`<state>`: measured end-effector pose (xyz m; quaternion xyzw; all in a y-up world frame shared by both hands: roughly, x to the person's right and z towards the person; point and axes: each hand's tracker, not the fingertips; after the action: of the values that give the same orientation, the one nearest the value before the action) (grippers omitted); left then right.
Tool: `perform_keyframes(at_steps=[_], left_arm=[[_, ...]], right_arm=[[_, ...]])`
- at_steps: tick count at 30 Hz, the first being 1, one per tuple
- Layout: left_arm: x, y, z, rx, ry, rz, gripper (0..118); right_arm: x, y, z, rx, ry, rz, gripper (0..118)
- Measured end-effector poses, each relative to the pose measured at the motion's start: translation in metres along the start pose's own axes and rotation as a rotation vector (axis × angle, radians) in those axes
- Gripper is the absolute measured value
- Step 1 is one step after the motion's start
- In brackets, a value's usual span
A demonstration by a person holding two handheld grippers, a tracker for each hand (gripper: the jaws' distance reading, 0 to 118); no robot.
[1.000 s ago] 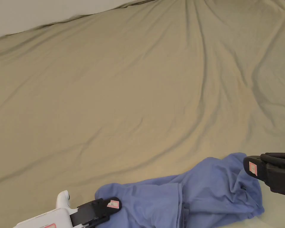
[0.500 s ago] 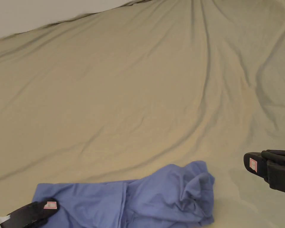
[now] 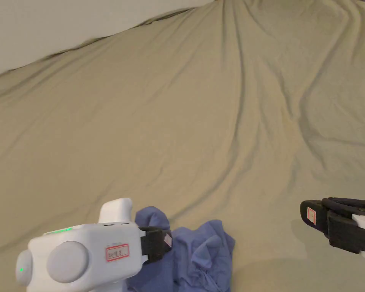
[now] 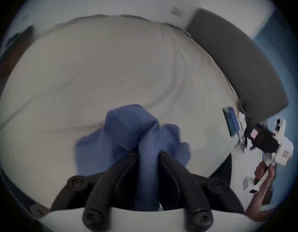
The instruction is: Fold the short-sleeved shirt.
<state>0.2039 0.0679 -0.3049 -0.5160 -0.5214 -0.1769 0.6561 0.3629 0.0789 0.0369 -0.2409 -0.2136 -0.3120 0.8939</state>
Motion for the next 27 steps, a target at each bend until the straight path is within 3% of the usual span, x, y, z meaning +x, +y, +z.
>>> perform_keyframes(at_steps=[3,4,5,6,7,9,12,13,14,15,16,18,23,27], left_arm=[[0.006,0.007,-0.05,-0.135,-0.106,0.093,13],[0.004,0.007,-0.054,-0.152,-0.111,0.114,18],[-0.004,0.006,-0.053,-0.143,-0.153,0.152,52],[-0.012,0.006,-0.048,-0.111,-0.241,0.209,77],[-0.017,0.005,-0.033,-0.084,-0.295,0.252,84],[-0.026,0.003,0.004,0.0,-0.211,0.259,84],[-0.031,-0.007,0.064,0.127,0.038,0.143,88],[-0.033,-0.012,0.075,0.145,0.149,0.117,85],[-0.034,-0.022,0.082,0.15,0.233,0.092,52],[-0.031,-0.027,0.082,0.153,0.243,0.01,8],[-0.028,-0.032,0.074,0.11,0.264,-0.069,0],[-0.023,-0.037,0.051,0.074,0.217,0.001,0],[0.042,-0.028,-0.043,-0.053,0.035,-0.123,0],[0.074,-0.02,-0.097,-0.133,0.025,-0.22,0]], right_arm=[[0.015,-0.004,0.013,0.013,-0.042,-0.032,2],[0.017,-0.004,0.015,0.018,-0.052,-0.04,2],[0.02,-0.005,0.018,0.024,-0.058,-0.051,2],[0.023,-0.006,0.019,0.027,-0.059,-0.056,2],[0.025,-0.006,0.02,0.03,-0.061,-0.061,2],[0.025,-0.005,0.02,0.03,-0.063,-0.063,2],[0.022,-0.003,0.014,0.028,-0.056,-0.06,2],[0.02,-0.003,0.012,0.024,-0.05,-0.057,2],[0.017,-0.004,0.009,0.02,-0.047,-0.054,2],[0.015,-0.004,0.007,0.016,-0.046,-0.051,2],[0.013,-0.005,0.005,0.008,-0.044,-0.046,2],[0.009,-0.006,0.003,-0.004,-0.042,-0.038,2],[0.006,-0.008,0.005,-0.029,-0.061,-0.023,2],[0.009,-0.008,0.009,-0.041,-0.097,-0.022,2]])
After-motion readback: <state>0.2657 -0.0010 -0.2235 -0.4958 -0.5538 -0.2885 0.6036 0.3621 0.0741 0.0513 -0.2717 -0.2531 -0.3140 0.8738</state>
